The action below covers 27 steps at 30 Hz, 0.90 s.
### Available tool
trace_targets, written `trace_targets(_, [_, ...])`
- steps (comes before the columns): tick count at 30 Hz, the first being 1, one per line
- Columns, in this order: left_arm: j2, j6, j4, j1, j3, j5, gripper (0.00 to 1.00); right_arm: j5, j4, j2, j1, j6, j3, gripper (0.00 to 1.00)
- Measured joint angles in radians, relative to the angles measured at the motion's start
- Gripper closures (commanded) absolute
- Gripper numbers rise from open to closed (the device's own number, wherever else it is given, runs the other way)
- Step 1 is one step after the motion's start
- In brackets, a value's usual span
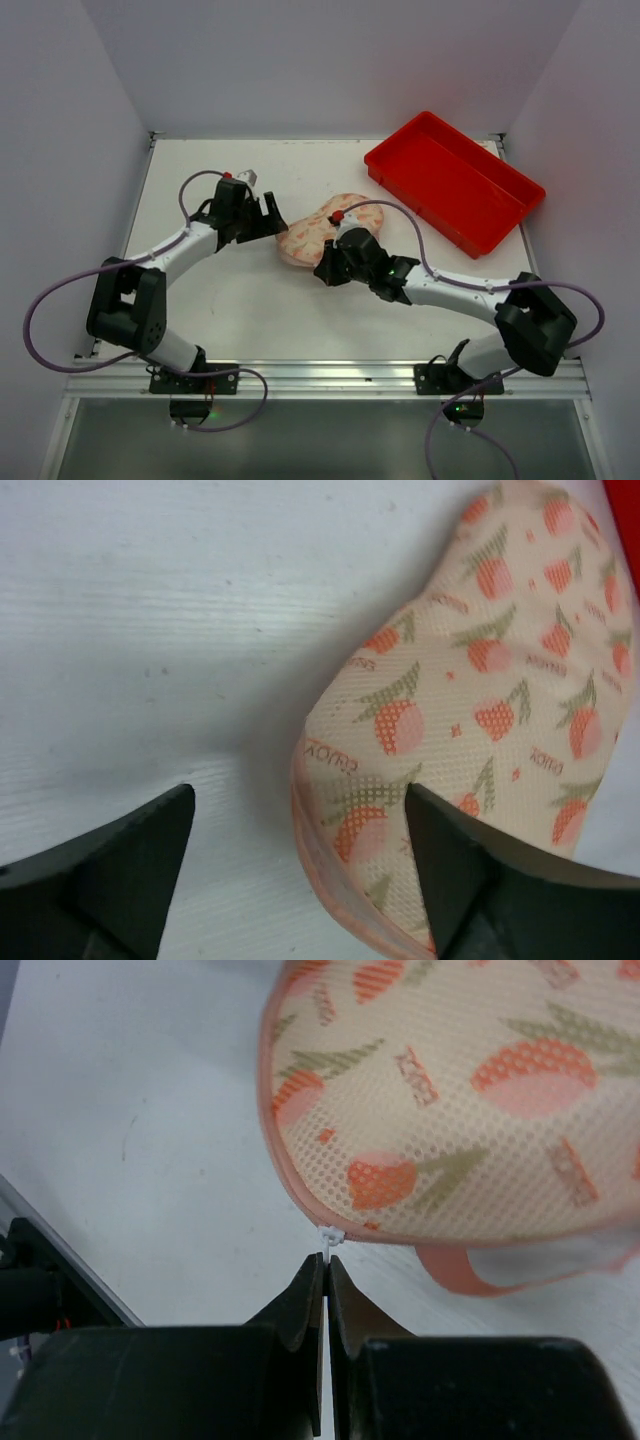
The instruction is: Unzip the laundry bag and remove the bra
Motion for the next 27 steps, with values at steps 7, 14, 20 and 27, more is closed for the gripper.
trace_targets(7, [-0.149,-0.083,-0.005,0.031,-0.081,-0.065,0.00,-0.060,0.030,0.235,0.050,0.037,0.204,1.00])
trace_targets(14, [-0.355,-0.289,0.106,0.016,-0.384,-0.022,0.14,-0.083,0.060,0.315,0.051,0.053,0.279,1.00])
trace_targets(20, [-0.327,-0.413,0.213,-0.040,-0.438,-0.018,0.40,-0.100,0.060,0.334,0.053,0.059,0.279,1.00])
trace_targets(27, [-0.254,-0.470,0.319,-0.064,-0.438,-0.015,0.99,-0.099,0.074,0.334,0.053,0.058,0.246,1.00])
